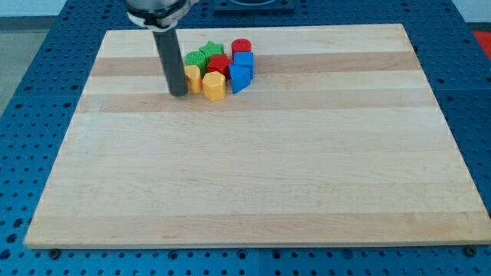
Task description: Push the yellow heart into the group of blocks
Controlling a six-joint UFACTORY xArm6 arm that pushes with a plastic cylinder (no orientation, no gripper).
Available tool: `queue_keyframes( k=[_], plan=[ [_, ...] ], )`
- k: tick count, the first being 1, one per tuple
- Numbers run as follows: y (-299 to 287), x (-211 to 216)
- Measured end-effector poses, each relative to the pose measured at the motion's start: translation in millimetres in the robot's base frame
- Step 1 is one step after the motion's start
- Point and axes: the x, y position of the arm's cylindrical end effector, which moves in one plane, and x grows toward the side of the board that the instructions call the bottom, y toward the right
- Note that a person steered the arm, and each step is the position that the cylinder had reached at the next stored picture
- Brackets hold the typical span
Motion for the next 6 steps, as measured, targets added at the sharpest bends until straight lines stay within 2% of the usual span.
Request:
queue_keyframes(
  k=[1, 2, 6],
  plan=[
    [-44, 2],
    [-53, -16],
    [8, -24]
  ],
)
